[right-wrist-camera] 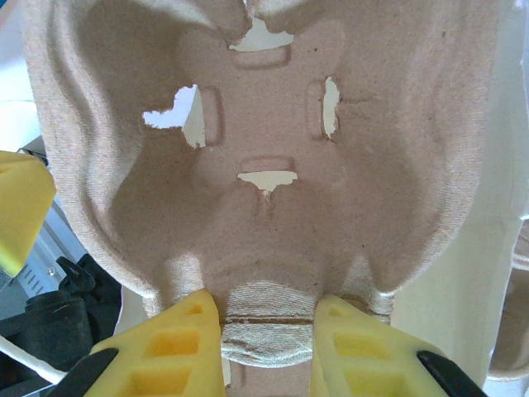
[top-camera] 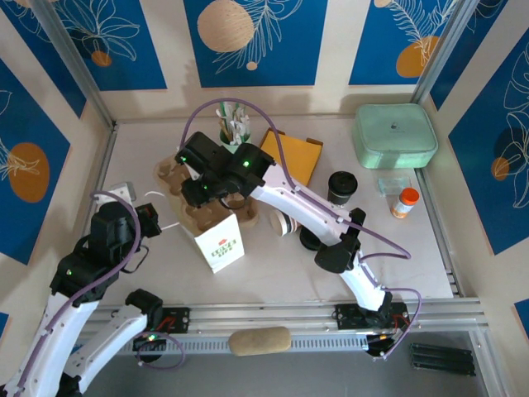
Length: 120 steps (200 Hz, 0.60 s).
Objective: Pack the takeout coffee
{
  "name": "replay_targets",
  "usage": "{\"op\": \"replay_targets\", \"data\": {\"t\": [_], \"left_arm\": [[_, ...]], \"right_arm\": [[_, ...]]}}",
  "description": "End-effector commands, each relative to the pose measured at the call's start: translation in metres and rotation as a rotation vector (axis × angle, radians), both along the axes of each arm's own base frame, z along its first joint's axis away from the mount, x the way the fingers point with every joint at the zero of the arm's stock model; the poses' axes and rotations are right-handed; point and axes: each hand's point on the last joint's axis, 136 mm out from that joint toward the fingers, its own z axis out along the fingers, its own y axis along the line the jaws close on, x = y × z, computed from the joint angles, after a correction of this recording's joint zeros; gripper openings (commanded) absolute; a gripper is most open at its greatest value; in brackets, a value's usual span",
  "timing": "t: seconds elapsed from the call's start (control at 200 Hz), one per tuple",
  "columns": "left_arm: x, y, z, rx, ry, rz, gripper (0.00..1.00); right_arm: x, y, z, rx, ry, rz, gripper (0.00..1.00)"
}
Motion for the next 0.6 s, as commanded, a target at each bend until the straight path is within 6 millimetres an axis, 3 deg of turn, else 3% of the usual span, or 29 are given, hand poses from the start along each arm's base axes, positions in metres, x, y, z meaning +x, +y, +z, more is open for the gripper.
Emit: {"op": "replay_targets", "data": {"t": [0.0,0.405,0.595], "left_arm": [[-0.002,0.005,-0.006,0.005,0.017,0.027,0.0],[0.0,0.004,-0.008,-0.002,0.022,0.025,0.0],[0.0,0.003,-0.008,-0.004,0.024,0.025,0.0]], "right_arm": [[-0.011,0.0,-0.014,-0.044,0.03,0.024,0.23],[-0.016,-0.005,-0.037,-0.113,0.077,0.019,0.22],[-0.016,-0.007,-0.036,-0.115,0.076,0.017,0.21]]}}
